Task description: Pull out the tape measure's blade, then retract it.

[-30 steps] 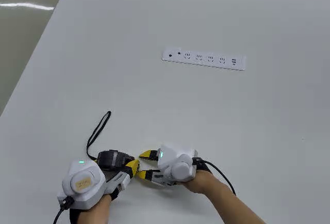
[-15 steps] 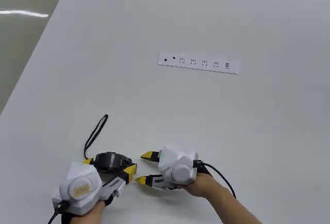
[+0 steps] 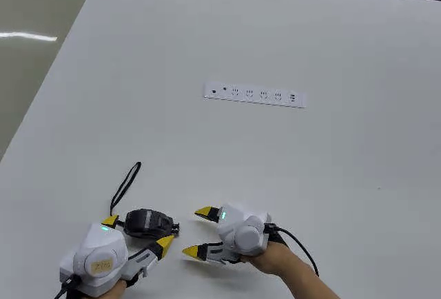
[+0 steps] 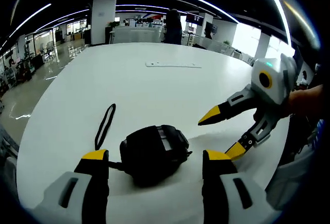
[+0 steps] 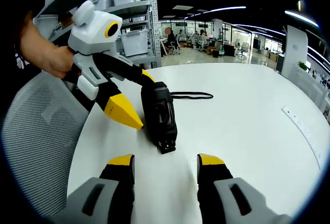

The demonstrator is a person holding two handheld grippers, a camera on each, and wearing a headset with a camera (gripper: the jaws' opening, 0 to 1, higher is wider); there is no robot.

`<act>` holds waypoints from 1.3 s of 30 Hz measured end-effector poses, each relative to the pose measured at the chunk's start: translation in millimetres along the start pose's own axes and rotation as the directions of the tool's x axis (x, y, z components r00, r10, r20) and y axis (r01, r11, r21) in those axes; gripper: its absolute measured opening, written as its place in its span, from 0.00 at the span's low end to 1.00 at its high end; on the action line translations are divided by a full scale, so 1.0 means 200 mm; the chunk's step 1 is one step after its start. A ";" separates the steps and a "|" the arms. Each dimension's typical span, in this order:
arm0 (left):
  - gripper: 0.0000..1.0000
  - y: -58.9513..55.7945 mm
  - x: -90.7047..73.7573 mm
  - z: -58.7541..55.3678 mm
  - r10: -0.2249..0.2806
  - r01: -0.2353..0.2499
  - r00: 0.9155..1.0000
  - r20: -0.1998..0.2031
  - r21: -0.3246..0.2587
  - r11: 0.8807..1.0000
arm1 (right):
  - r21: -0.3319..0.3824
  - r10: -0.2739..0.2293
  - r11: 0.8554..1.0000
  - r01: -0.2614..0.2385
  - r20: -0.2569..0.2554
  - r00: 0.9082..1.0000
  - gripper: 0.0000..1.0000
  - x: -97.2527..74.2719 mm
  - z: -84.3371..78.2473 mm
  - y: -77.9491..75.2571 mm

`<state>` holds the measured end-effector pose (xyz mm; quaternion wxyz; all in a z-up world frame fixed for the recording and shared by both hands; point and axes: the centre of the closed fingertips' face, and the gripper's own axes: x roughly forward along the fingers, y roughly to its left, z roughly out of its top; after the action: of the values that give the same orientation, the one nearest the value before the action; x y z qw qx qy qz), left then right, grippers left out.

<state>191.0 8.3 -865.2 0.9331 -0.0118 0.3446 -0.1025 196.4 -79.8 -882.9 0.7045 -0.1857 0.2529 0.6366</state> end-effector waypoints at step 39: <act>0.92 -0.03 -0.28 -0.01 -0.210 0.213 0.977 -0.039 0.156 0.964 | 0.222 -0.269 0.943 0.249 0.061 0.961 0.80 -0.60 -0.01 0.08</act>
<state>147.4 12.7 -830.4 0.9108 0.0272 0.3426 -0.2288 173.2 -174.3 -812.5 0.8086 -0.1121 0.2605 0.5155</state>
